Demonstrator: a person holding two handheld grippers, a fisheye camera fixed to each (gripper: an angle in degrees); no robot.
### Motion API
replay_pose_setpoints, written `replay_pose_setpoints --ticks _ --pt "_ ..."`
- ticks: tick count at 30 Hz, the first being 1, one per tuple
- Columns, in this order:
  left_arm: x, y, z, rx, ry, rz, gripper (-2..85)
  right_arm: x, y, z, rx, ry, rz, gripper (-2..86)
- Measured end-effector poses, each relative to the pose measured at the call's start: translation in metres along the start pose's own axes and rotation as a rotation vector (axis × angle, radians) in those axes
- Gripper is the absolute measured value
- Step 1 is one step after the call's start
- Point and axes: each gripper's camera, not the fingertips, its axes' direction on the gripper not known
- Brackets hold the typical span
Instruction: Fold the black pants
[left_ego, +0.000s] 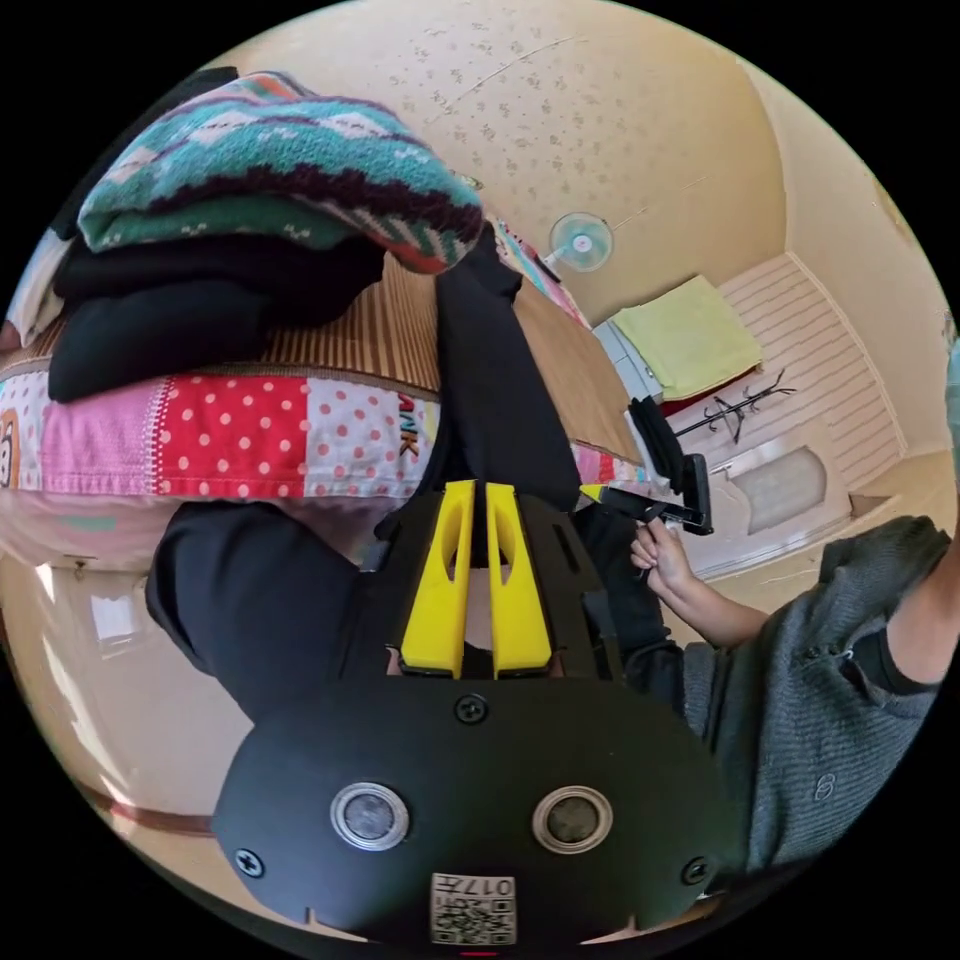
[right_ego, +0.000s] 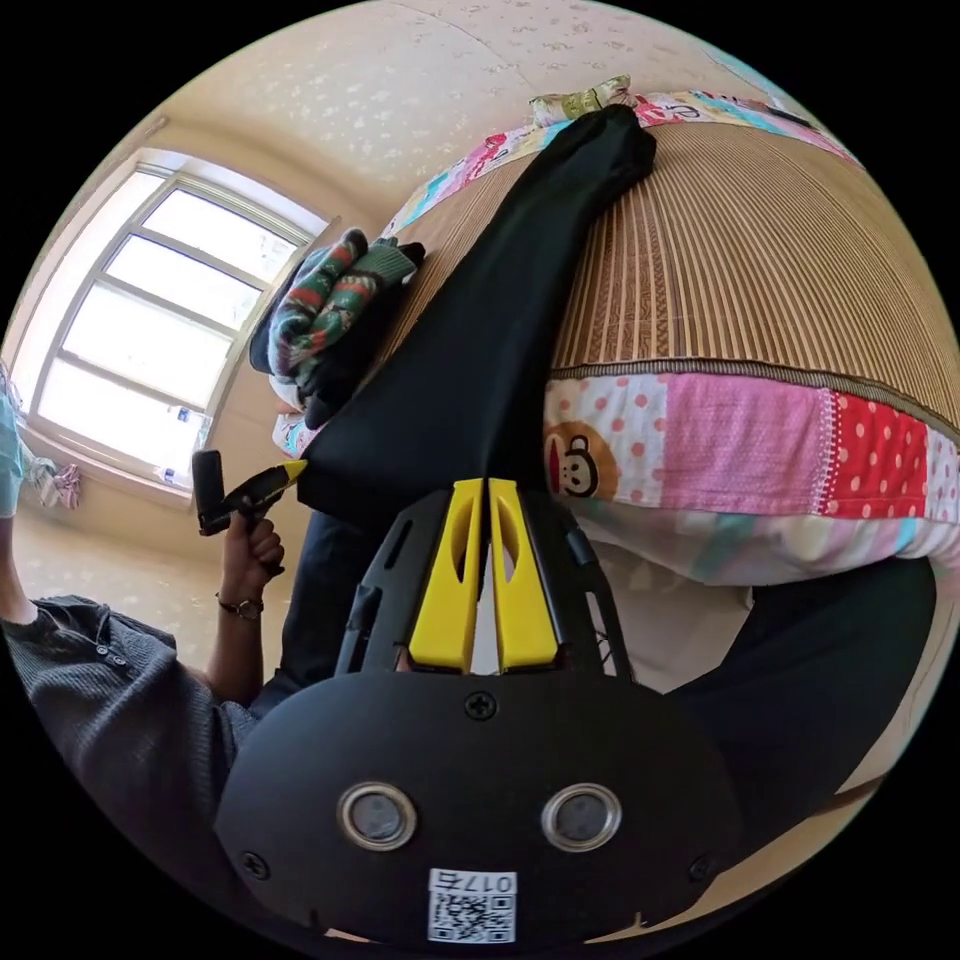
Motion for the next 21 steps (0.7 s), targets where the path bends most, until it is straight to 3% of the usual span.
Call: replay_pose_setpoints --ticks 2,4,7,11,14,18,21 --pt "0.007 0.002 0.006 -0.036 -0.134 -0.026 -0.1 0.011 0.006 0.003 -0.006 -0.014 0.023 3.7" --pt "0.016 0.005 0.001 -0.014 -0.158 0.000 -0.5 0.033 0.013 0.006 -0.014 -0.089 0.053 10.4" --pt "0.019 0.010 -0.012 0.024 -0.106 0.001 -0.8 0.066 0.018 0.023 -0.076 -0.188 0.119 17.9" --pt "0.019 0.008 -0.024 0.036 -0.039 0.003 -1.0 0.090 0.013 0.043 -0.097 -0.197 0.121 18.3" --pt "0.030 0.005 -0.030 0.035 -0.054 0.032 -1.0 0.099 0.002 0.069 -0.178 -0.283 0.078 17.3" --pt "0.046 -0.004 -0.034 0.040 -0.080 0.092 -1.0 0.091 0.001 0.076 -0.193 -0.313 -0.010 5.4" --pt "0.064 -0.023 -0.030 0.033 -0.039 0.173 -1.0 0.070 0.008 0.056 -0.202 -0.504 -0.179 2.9"
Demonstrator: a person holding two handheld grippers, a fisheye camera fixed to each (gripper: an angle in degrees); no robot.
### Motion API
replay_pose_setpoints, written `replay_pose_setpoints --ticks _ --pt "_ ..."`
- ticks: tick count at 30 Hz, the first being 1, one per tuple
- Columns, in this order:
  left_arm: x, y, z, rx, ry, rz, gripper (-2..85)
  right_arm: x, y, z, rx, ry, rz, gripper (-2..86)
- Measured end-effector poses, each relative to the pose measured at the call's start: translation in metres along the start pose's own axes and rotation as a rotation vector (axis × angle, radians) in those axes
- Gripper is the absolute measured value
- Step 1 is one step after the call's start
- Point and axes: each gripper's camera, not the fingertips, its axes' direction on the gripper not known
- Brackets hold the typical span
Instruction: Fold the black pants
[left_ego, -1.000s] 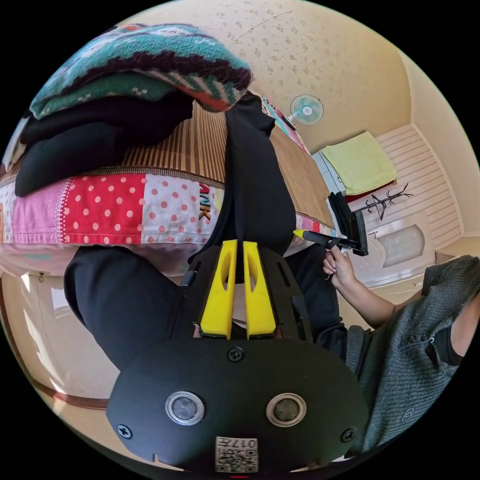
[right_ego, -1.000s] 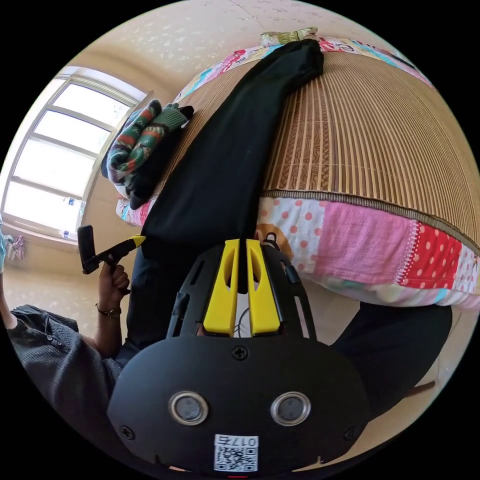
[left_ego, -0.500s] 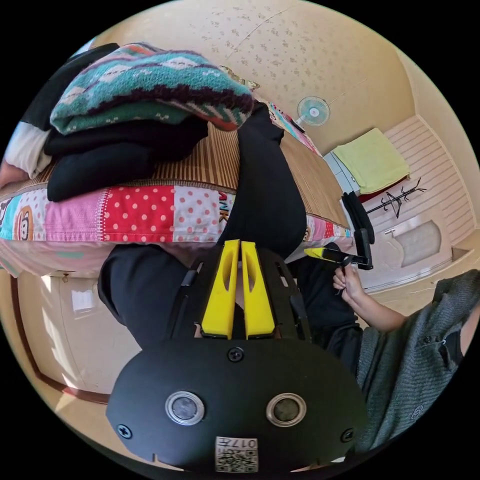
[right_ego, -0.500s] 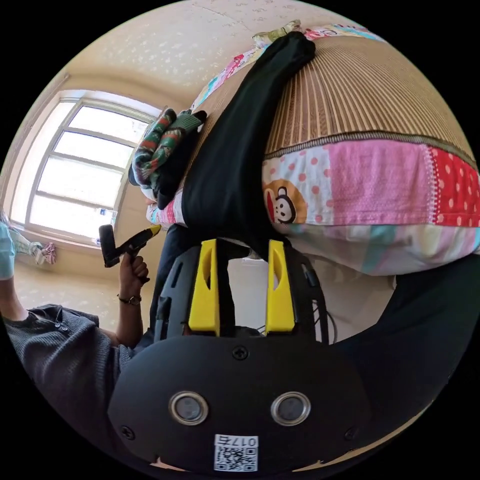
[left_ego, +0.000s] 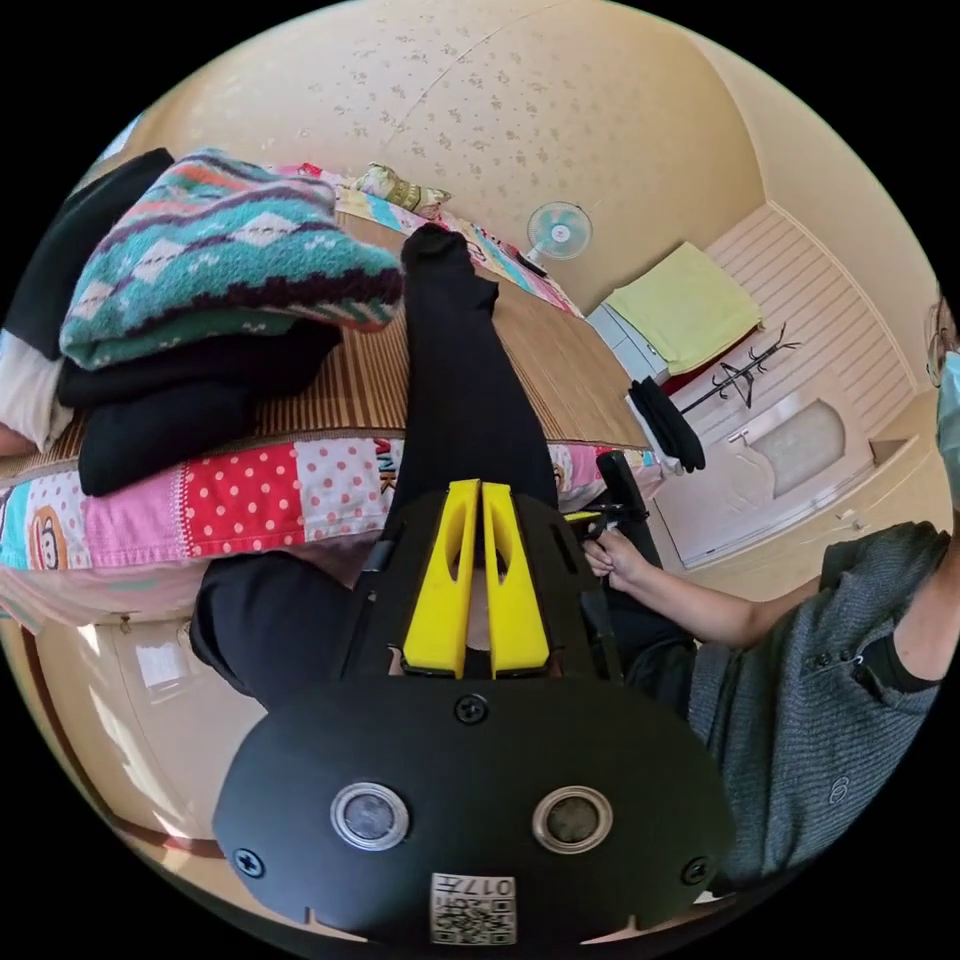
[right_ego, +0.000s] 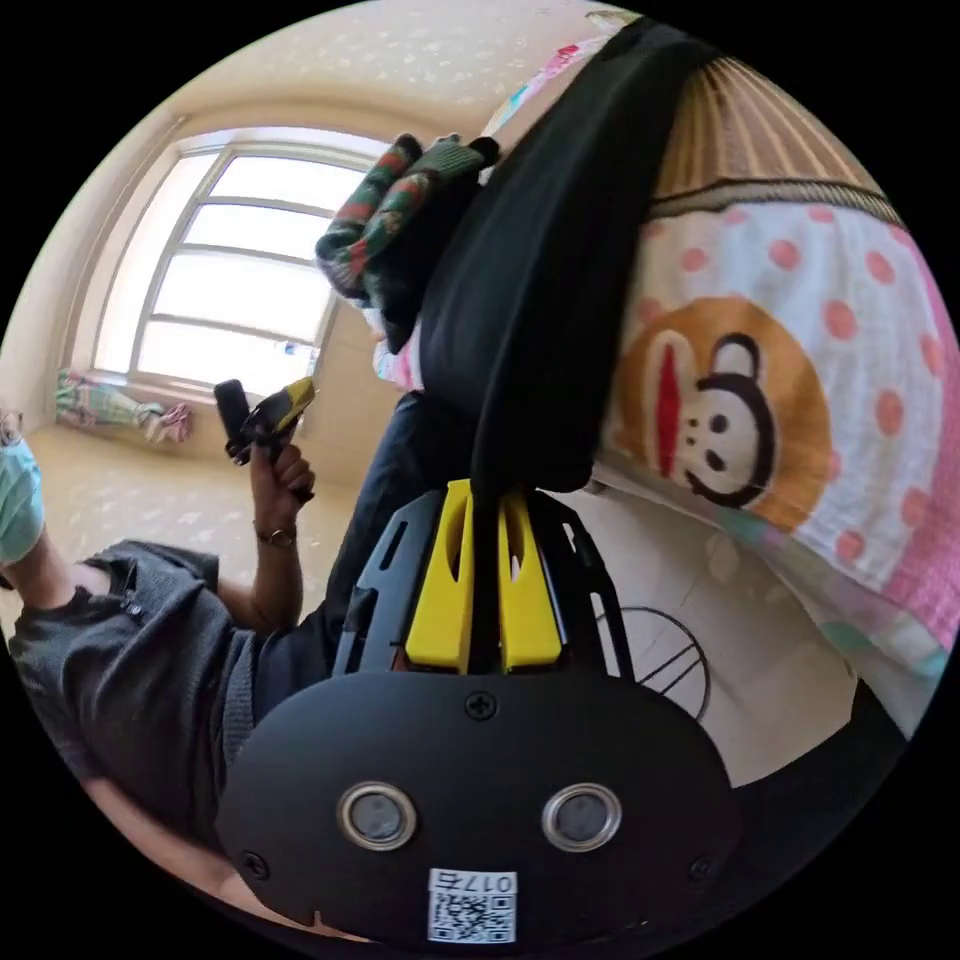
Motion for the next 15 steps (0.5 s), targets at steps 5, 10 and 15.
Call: replay_pose_setpoints --ticks 5,10,15 --pt "0.044 -0.084 0.046 -0.102 0.112 0.269 -1.0 -0.057 0.016 -0.033 0.025 -0.284 -0.225 1.1" --pt "0.059 -0.164 0.120 -0.155 0.164 0.465 -1.0 -0.127 0.031 -0.047 -0.060 -0.433 -0.489 0.2" --pt "0.028 -0.190 0.248 -0.331 0.299 0.448 -1.0 -0.174 0.024 -0.067 -0.042 -0.519 -0.691 0.0"
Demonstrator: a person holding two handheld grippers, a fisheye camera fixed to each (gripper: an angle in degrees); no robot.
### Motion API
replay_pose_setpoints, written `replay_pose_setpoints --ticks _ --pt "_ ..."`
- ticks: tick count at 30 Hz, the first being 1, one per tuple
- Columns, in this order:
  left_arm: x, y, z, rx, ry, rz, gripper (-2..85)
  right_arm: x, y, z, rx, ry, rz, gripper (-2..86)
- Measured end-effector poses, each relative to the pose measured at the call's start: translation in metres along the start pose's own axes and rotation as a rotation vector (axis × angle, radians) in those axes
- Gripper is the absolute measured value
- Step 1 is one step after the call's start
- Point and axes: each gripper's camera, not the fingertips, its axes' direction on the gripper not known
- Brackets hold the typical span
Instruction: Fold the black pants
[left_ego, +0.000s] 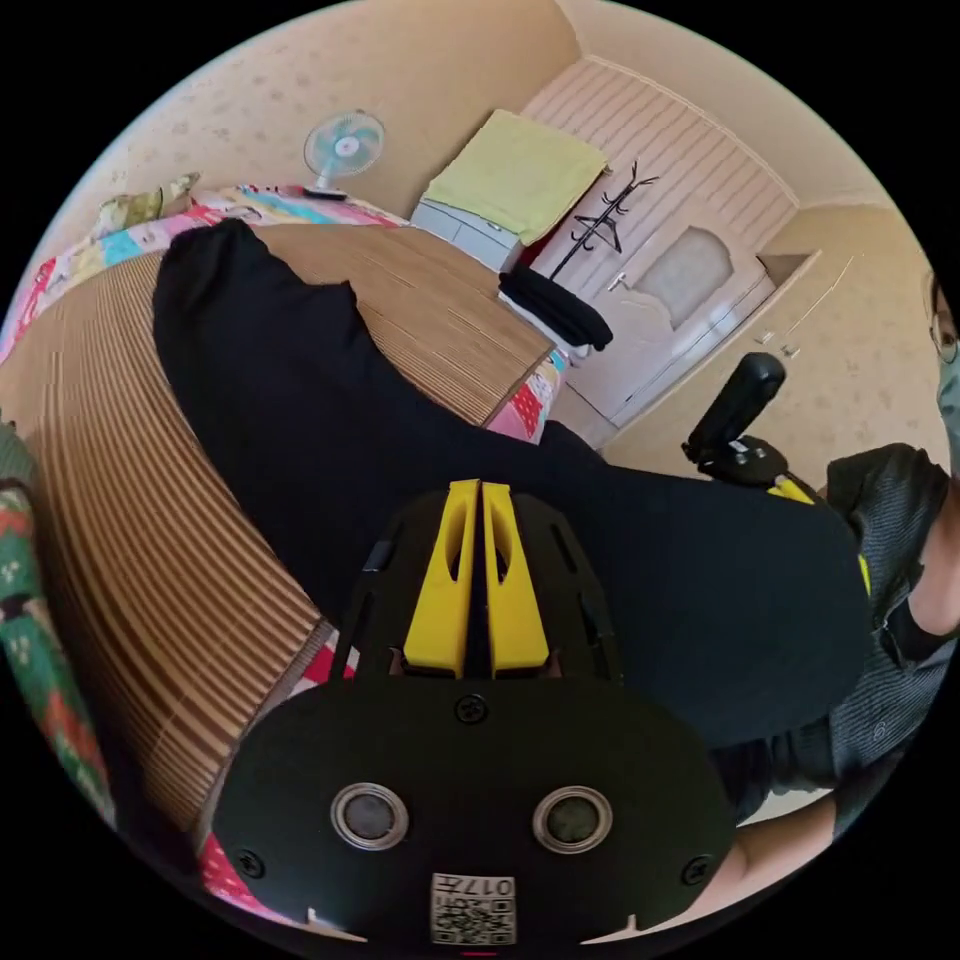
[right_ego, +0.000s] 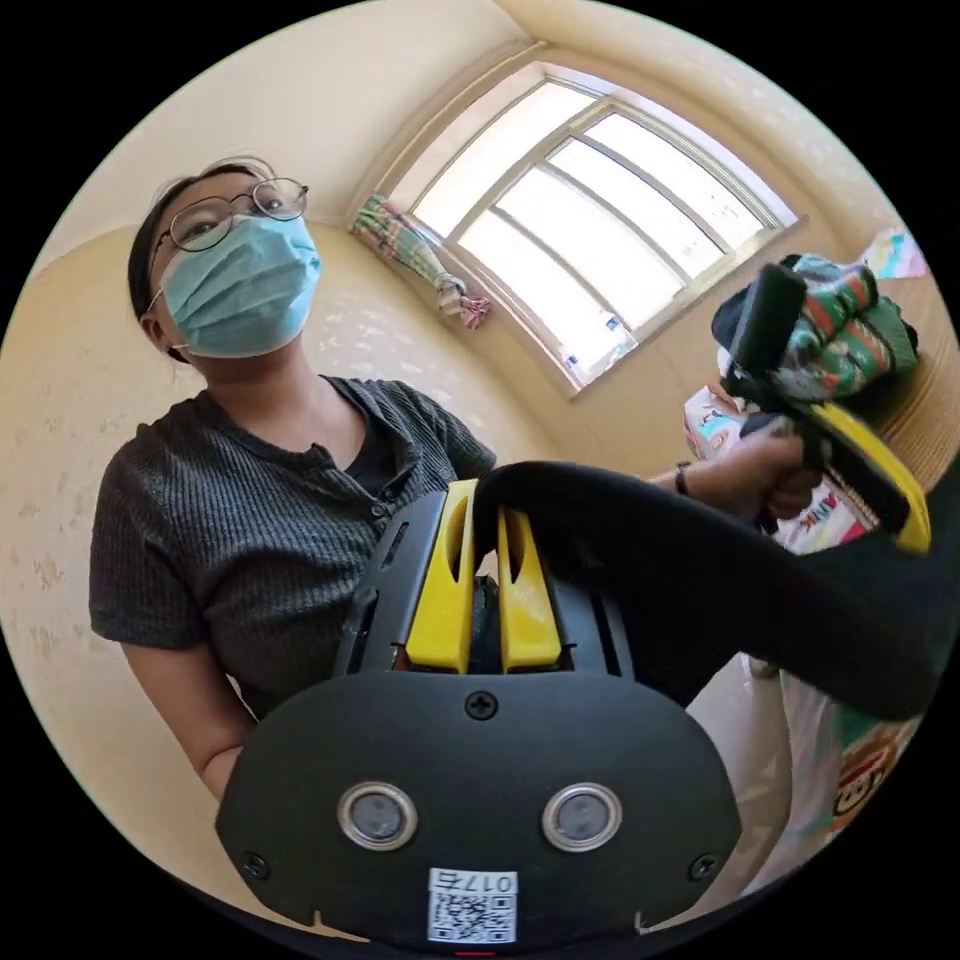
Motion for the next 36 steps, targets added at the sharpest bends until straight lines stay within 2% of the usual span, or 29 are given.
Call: replay_pose_setpoints --ticks 2,4,6,8,9,11,12,14,16,18,21,25,28,32,36 --pt "-0.014 0.001 0.074 -0.194 0.159 -0.015 -1.0 -0.006 -0.015 -0.016 0.044 0.007 -0.061 0.0" --pt "-0.011 0.011 0.101 -0.222 0.207 -0.022 -1.0 0.003 -0.030 -0.055 0.135 0.180 -0.016 0.1" --pt "-0.012 0.024 0.113 -0.215 0.290 -0.062 -1.0 0.020 -0.032 -0.094 0.234 0.243 0.031 0.3" --pt "-0.030 0.049 0.110 -0.127 0.420 -0.191 -1.0 0.041 -0.028 -0.132 0.338 0.342 0.099 0.7" --pt "-0.036 0.058 0.105 -0.093 0.425 -0.237 -1.0 0.057 -0.020 -0.158 0.422 0.436 0.167 1.1" --pt "-0.061 0.104 0.078 0.103 0.420 -0.444 -1.0 0.080 -0.004 -0.193 0.536 0.599 0.308 2.2" --pt "-0.065 0.116 0.069 0.161 0.417 -0.482 -1.0 0.100 0.009 -0.213 0.589 0.698 0.422 3.9" --pt "-0.072 0.156 0.038 0.290 0.322 -0.587 -0.9 0.132 0.029 -0.239 0.622 0.765 0.574 9.6" --pt "-0.070 0.173 0.019 0.301 0.213 -0.618 -0.8 0.159 0.049 -0.258 0.603 0.732 0.658 17.4" --pt "-0.063 0.178 0.005 0.288 0.151 -0.595 -0.4 0.153 0.054 -0.258 0.570 0.730 0.638 18.0" --pt "-0.049 0.180 -0.014 0.299 0.064 -0.560 2.4 0.117 0.061 -0.242 0.479 0.877 0.653 16.6" --pt "-0.028 0.168 -0.033 0.338 -0.043 -0.508 5.0 0.082 0.096 -0.215 0.335 1.047 0.863 17.0" --pt "-0.017 0.145 -0.039 0.366 -0.057 -0.430 4.9 0.089 0.127 -0.197 0.264 1.000 0.996 17.9" --pt "-0.004 0.106 -0.039 0.378 -0.079 -0.337 4.4 0.110 0.149 -0.175 0.263 0.947 1.012 17.1" --pt "0.005 0.069 -0.036 0.364 -0.030 -0.268 4.2 0.124 0.139 -0.170 0.147 0.940 1.024 11.8"
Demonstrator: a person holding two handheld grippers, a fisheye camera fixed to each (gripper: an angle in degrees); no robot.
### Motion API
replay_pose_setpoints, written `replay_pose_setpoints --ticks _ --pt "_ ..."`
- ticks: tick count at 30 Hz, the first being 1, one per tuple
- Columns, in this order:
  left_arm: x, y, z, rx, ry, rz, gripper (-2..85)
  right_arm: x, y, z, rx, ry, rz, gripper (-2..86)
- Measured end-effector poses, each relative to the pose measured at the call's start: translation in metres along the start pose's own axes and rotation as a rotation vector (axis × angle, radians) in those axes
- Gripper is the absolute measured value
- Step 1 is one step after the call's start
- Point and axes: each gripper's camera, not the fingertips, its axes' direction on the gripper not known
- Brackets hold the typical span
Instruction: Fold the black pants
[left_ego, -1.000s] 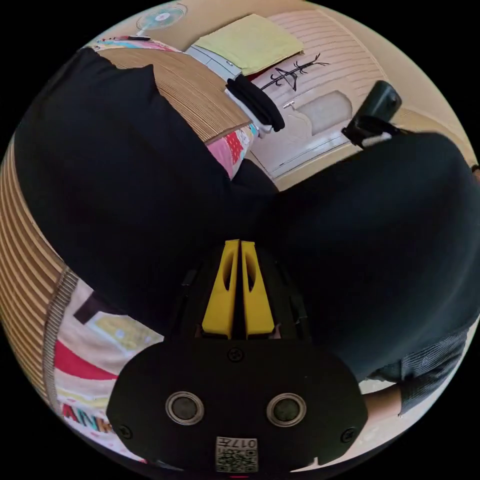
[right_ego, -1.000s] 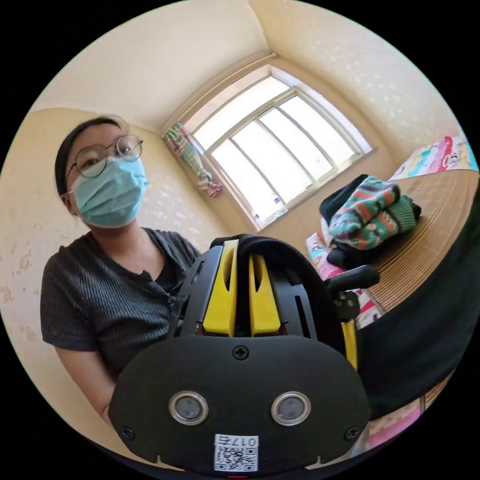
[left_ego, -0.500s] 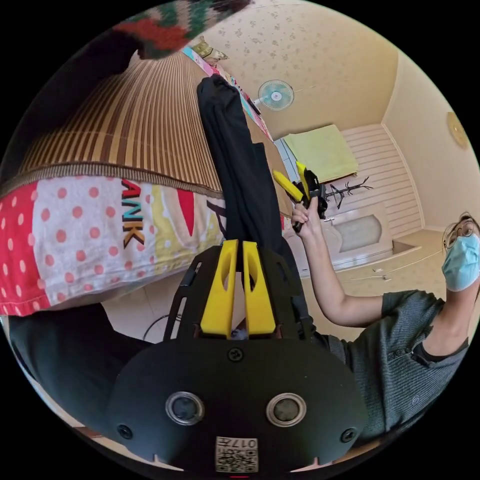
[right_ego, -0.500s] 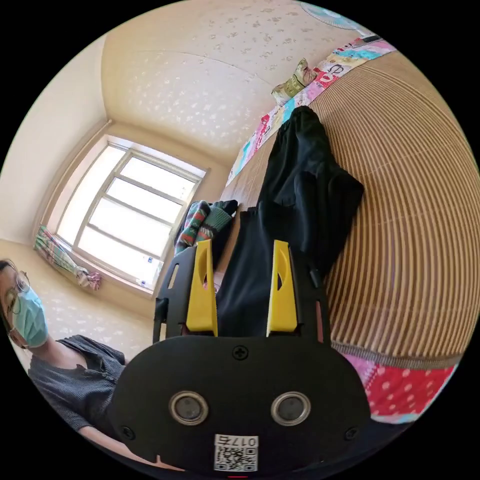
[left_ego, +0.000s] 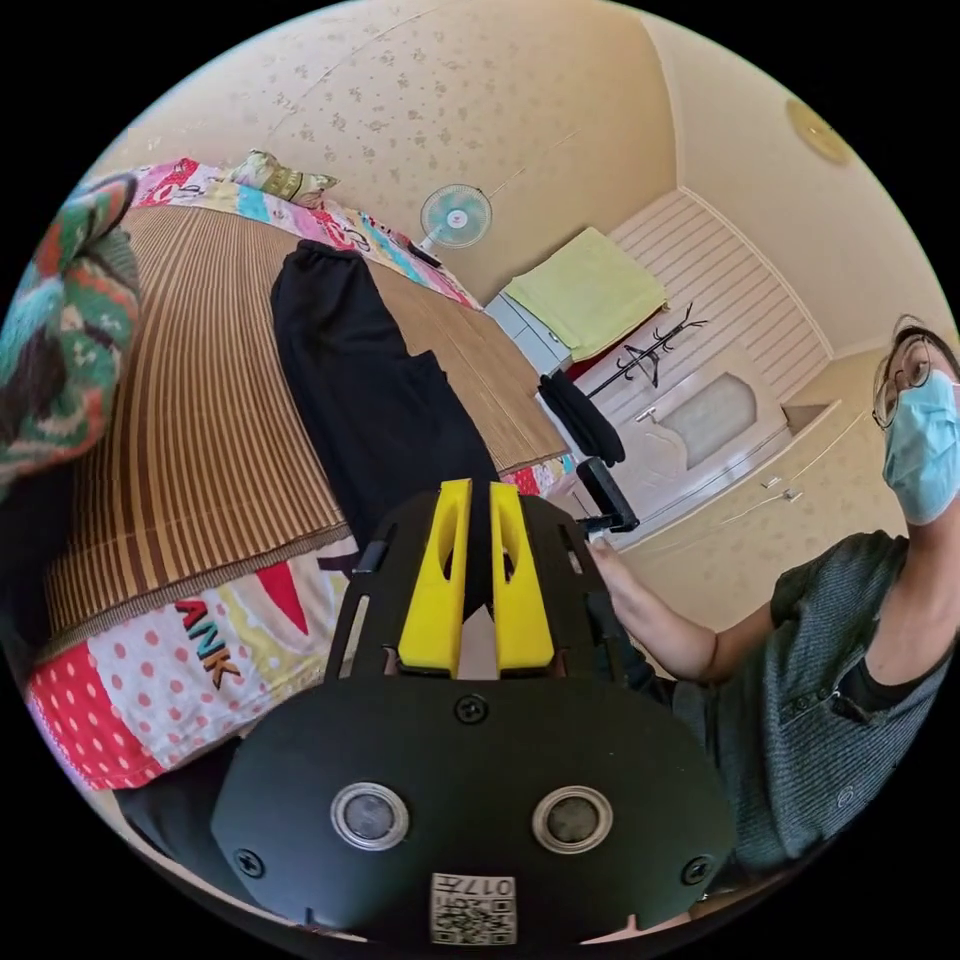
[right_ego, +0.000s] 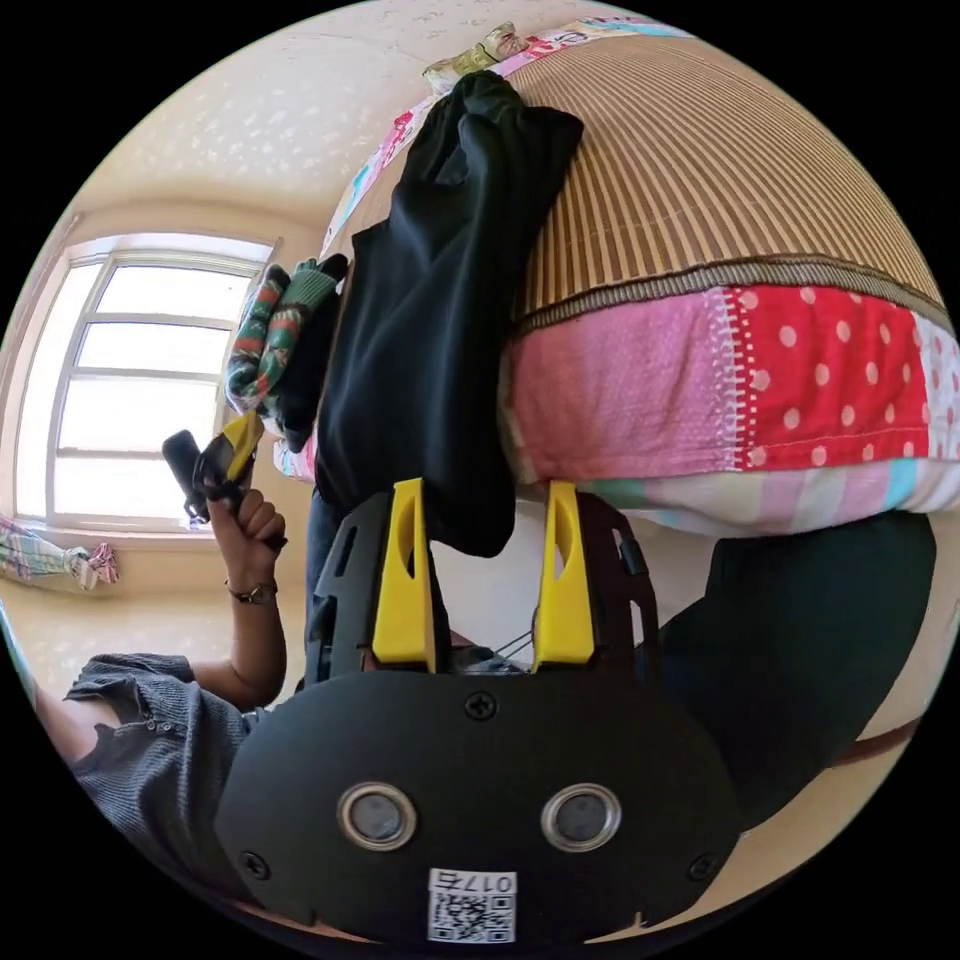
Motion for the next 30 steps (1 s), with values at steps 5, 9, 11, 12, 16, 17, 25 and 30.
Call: replay_pose_setpoints --ticks 5,9,11,12,16,17,25,30 --pt "0.024 -0.059 0.026 -0.092 -0.035 0.145 0.0 -0.002 -0.005 0.005 -0.121 -0.405 -0.185 3.5" --pt "0.022 -0.105 0.042 -0.158 -0.079 0.225 -0.9 -0.023 0.006 -0.024 -0.141 -0.829 -0.407 1.5" --pt "0.007 -0.127 0.065 -0.228 -0.106 0.245 -1.0 -0.042 0.011 -0.035 -0.144 -0.937 -0.509 1.1" --pt "0.002 -0.130 0.072 -0.250 -0.111 0.251 -1.0 -0.055 0.014 -0.042 -0.136 -1.006 -0.567 1.0" --pt "-0.043 -0.112 0.154 -0.516 0.019 0.211 -1.0 -0.074 0.002 -0.068 -0.001 -1.257 -0.641 0.6" --pt "-0.051 -0.093 0.183 -0.626 0.135 0.190 -1.0 -0.072 -0.004 -0.074 0.034 -1.287 -0.641 0.6" --pt "-0.133 -0.026 0.115 -0.231 0.290 -0.180 -0.6 -0.019 -0.144 -0.135 0.402 -0.761 -0.405 3.2" --pt "-0.178 0.012 0.016 0.162 0.216 -0.359 5.3 0.004 -0.186 -0.138 0.417 -0.293 -0.107 17.3"
